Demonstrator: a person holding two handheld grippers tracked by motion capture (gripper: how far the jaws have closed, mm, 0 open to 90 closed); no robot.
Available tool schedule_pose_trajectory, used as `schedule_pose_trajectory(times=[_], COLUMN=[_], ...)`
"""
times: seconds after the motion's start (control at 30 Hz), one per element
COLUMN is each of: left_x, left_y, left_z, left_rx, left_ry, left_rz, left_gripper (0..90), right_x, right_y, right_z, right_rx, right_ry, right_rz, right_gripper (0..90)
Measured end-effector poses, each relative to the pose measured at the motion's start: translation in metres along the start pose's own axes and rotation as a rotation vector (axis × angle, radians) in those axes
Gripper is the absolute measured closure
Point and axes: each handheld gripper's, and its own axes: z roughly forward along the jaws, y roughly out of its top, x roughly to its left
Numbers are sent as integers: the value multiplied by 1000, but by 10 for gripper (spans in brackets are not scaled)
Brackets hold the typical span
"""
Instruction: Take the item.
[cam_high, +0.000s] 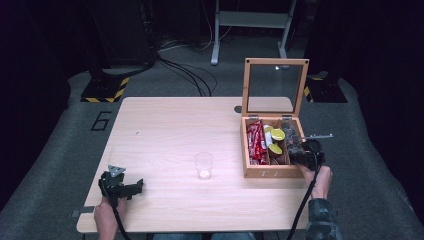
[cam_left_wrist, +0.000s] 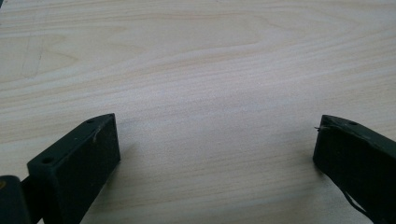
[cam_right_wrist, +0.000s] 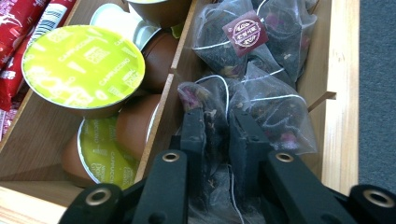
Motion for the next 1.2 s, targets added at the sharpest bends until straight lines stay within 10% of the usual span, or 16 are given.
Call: schedule_pose_trajectory(times=[1.2], left_x=[0], left_y=[0], left_z=[0], left_rx=[0], left_ry=[0], left_rz=[0], left_gripper=[3], right_x=[16], right_y=[-1], right_z=[-61], right_rx=[-196], right_ry=[-6], right_rz=[-85], right_gripper=[795])
